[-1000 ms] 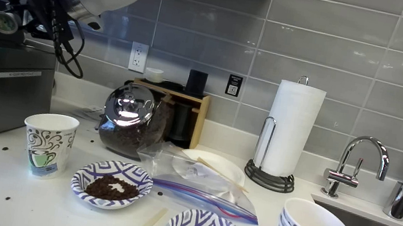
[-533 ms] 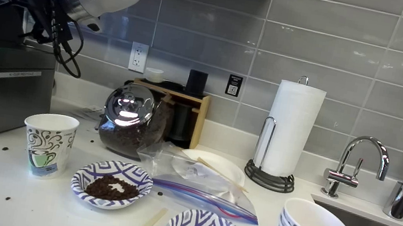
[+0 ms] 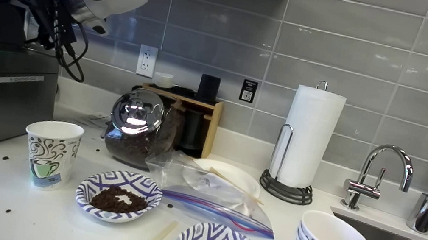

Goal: Open the recycling bin and place the small white container in front of the bin in the bin

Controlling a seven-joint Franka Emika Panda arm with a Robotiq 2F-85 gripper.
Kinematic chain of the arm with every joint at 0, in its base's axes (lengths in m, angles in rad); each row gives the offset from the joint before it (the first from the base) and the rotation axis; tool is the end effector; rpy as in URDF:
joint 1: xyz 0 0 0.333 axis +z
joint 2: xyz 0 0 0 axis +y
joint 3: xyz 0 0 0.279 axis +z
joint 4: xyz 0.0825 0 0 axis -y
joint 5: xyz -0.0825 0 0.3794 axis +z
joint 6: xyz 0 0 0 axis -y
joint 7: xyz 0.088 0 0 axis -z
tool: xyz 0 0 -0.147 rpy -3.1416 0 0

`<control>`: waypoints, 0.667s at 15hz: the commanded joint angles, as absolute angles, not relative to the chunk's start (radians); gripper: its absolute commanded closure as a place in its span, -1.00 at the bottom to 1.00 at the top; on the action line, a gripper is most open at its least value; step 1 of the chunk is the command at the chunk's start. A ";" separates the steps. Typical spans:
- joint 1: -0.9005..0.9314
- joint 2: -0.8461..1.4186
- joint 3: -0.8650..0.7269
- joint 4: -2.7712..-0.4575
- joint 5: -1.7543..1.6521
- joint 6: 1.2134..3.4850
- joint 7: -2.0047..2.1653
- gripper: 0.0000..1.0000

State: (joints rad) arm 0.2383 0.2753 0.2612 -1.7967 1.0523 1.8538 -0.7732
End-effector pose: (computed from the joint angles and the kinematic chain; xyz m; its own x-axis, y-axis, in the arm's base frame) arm 0.4914 0.3742 0.3706 0.7574 0.5755 0.3084 0.5228 -0.2516 -0.8145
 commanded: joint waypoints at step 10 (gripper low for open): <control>0.228 0.231 0.259 -1.851 1.082 1.852 -0.785 -1.00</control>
State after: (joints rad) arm 0.2384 0.2766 0.2614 -1.7935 1.0535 1.8511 -0.7586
